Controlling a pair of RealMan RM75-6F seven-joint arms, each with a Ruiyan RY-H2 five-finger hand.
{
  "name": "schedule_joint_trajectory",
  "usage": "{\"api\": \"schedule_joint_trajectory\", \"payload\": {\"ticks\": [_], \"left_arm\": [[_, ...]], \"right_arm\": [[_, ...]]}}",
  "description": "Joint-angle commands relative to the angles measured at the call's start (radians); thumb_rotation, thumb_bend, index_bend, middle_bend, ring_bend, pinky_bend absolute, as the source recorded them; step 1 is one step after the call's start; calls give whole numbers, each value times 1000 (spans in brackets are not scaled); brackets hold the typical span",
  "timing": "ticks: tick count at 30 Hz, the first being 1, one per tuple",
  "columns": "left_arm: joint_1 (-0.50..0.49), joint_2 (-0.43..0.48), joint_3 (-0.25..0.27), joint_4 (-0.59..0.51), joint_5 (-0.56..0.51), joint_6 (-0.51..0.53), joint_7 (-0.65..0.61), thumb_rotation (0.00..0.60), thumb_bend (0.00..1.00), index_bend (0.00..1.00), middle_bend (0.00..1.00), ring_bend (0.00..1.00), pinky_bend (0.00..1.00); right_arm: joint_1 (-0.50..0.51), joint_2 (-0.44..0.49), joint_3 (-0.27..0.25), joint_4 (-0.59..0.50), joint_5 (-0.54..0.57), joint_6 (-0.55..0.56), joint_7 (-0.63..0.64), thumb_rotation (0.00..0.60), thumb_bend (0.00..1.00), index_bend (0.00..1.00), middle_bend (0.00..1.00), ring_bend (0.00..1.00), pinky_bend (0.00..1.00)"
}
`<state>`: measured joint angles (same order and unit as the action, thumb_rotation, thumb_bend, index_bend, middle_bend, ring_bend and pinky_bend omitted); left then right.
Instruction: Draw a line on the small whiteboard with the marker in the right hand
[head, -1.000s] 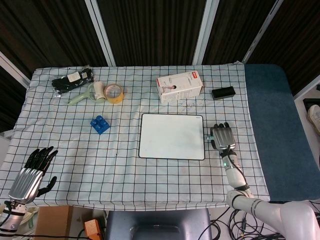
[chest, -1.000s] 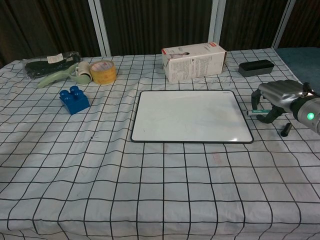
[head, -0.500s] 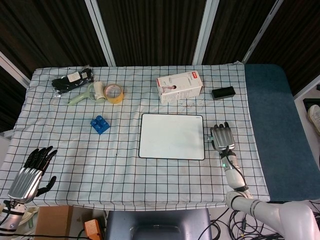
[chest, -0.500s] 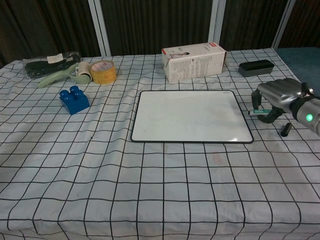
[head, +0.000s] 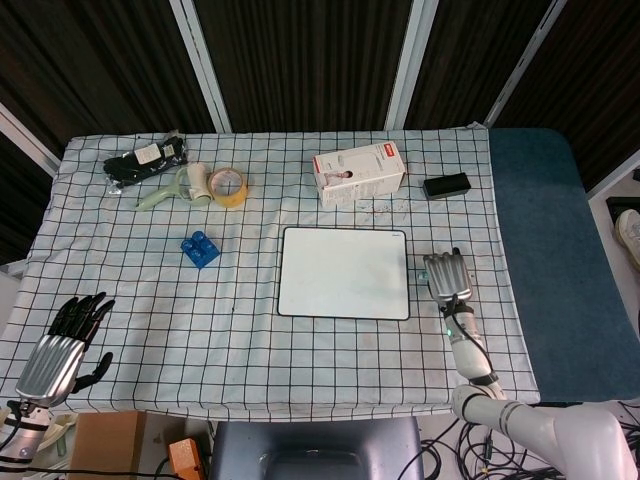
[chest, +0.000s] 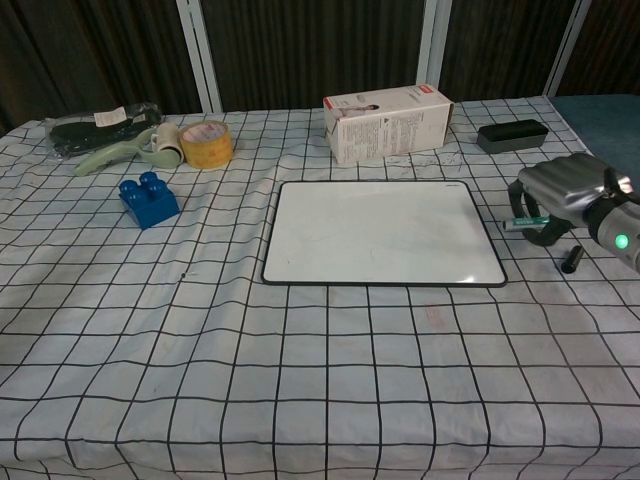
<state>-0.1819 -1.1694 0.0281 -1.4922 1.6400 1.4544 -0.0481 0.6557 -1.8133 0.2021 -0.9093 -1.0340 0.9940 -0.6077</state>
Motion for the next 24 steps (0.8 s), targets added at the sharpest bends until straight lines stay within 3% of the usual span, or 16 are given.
{"api": "schedule_joint_trajectory", "payload": {"ticks": [1,7,11,18,24], "left_arm": [[0,0,0,0,0,-1,0,600,412,0,0,0,23],[-2,0,-1,0,-3,-5,-2,600,411,0,0,0,23],[-2,0,-1,0,-5,-6,-2,600,411,0,0,0,23],[-5,0,0,-1,-5,-12,-3,600,410,0,0,0,23],[-9,0,0,-2,-8,-22,-6,600,410,0,0,0,23]], "right_arm": [[-3,-6,-4,12,-12,4,13,600,363,806,531,480,348],[-12,-31,-16,65,-78,41,100,600,367,889,576,528,432],[-25,-55,-27,115,-151,100,234,600,368,939,602,561,499],[-47,-138,-22,258,-289,274,673,600,368,959,616,603,568],[-36,-197,32,271,-322,350,1089,600,367,966,623,612,587]]}}
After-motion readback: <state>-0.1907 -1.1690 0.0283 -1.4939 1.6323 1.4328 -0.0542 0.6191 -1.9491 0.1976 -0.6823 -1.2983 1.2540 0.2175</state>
